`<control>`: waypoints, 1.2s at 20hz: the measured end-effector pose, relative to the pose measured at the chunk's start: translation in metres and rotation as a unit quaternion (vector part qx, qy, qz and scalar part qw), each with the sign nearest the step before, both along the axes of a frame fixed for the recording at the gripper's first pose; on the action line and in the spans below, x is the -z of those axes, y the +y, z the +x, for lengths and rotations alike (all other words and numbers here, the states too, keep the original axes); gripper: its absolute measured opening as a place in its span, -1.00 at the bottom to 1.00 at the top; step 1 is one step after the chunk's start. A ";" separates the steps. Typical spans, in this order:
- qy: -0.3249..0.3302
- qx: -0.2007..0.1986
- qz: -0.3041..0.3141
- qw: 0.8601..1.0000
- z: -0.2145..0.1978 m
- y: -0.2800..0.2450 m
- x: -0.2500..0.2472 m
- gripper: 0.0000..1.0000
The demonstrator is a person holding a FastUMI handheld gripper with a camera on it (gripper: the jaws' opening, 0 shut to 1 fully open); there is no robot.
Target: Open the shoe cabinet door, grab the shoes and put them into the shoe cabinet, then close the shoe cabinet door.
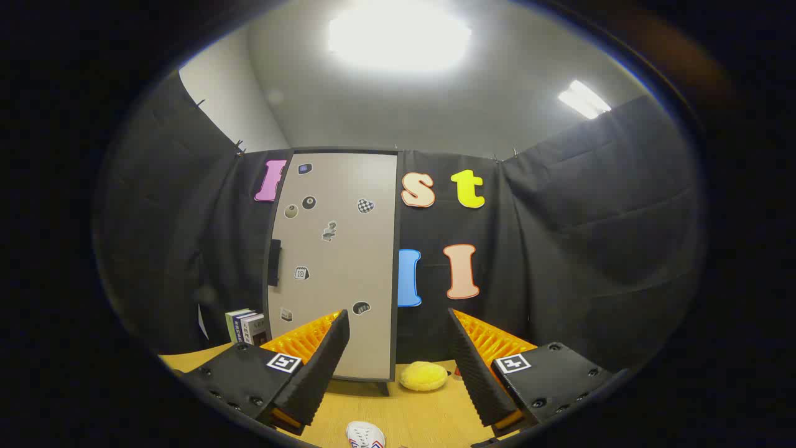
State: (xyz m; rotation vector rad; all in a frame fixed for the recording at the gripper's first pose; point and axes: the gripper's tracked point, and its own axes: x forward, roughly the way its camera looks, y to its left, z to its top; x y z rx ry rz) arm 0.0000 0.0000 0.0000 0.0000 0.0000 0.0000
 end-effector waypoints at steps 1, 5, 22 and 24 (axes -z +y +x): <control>-0.001 0.001 0.000 1.000 0.000 0.000 -0.001 0.94; -0.002 0.001 0.005 1.000 0.001 0.005 -0.003 0.94; -0.006 -0.050 0.005 0.999 0.026 0.081 -0.030 0.94; -0.012 -0.062 -0.003 0.998 0.036 0.101 -0.040 0.94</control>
